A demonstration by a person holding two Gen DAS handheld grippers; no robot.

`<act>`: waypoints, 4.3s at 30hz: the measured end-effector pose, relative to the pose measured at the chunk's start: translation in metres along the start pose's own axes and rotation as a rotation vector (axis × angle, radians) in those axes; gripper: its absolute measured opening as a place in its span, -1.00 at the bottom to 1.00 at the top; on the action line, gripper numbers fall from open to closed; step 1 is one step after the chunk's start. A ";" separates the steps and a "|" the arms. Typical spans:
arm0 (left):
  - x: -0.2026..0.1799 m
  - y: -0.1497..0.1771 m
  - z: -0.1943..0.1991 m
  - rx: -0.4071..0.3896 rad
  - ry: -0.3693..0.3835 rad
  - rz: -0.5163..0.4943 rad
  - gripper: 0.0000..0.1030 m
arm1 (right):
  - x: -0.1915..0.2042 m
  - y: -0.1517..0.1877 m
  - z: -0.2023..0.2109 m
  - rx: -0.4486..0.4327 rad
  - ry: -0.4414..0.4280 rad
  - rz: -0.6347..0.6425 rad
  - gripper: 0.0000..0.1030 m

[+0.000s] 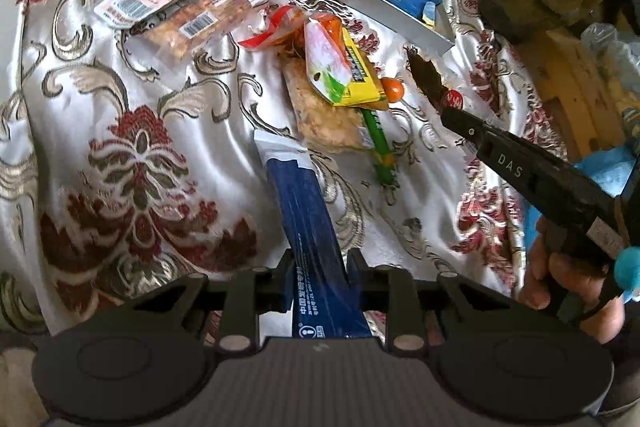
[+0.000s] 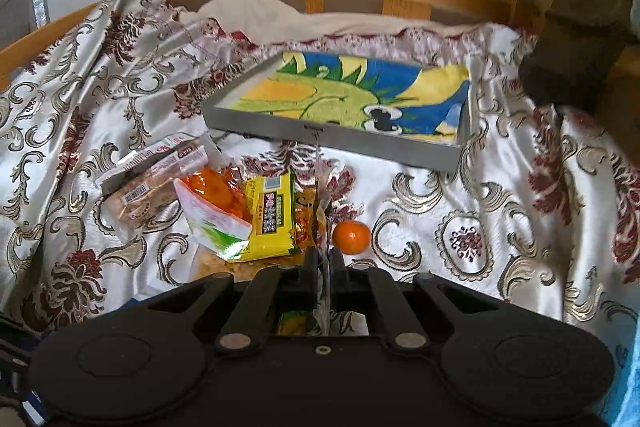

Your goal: Organize snacks

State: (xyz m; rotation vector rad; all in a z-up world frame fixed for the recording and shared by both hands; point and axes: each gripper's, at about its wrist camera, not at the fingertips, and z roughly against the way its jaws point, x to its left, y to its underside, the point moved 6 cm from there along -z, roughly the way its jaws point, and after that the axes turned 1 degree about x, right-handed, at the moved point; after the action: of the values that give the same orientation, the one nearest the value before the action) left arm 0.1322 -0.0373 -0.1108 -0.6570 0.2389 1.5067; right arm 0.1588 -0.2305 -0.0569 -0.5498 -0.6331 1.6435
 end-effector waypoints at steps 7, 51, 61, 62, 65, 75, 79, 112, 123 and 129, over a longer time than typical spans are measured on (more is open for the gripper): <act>-0.002 0.009 0.007 -0.008 0.031 0.018 -0.45 | -0.001 0.001 0.006 -0.016 -0.008 -0.022 -0.92; -0.070 -0.126 0.053 -0.521 0.061 -0.171 -0.91 | -0.019 -0.032 0.010 -0.253 0.098 -0.036 -0.91; -0.072 -0.223 -0.010 -0.631 0.204 -0.121 -0.90 | -0.041 -0.083 -0.049 -0.381 0.176 0.001 -0.91; -0.067 -0.230 -0.017 -0.627 0.216 -0.111 -0.90 | -0.043 -0.088 -0.059 -0.382 0.183 0.002 -0.91; -0.050 -0.248 -0.044 -0.604 0.212 -0.095 -0.90 | -0.048 -0.100 -0.089 -0.379 0.220 0.016 -0.91; -0.008 -0.275 -0.089 -0.558 0.167 -0.027 -0.90 | -0.053 -0.109 -0.169 -0.275 0.310 0.059 -0.91; 0.002 -0.281 -0.093 -0.539 0.151 -0.005 -0.87 | -0.050 -0.106 -0.184 -0.231 0.284 0.038 -0.88; -0.016 -0.257 -0.032 -0.675 -0.268 -0.132 0.99 | -0.052 -0.122 -0.092 -0.362 0.170 -0.174 0.88; -0.047 -0.196 0.031 -0.803 -0.236 -0.178 0.99 | -0.049 -0.105 -0.001 -0.499 0.174 -0.182 0.98; -0.053 -0.156 0.058 -0.816 -0.252 -0.209 0.99 | -0.040 -0.081 0.043 -0.532 0.181 -0.147 0.99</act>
State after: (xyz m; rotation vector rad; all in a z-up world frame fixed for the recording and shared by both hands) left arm 0.2638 -0.0400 0.0038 -1.0761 -0.6564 1.4414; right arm 0.1951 -0.2650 0.0297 -0.9990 -0.9580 1.2643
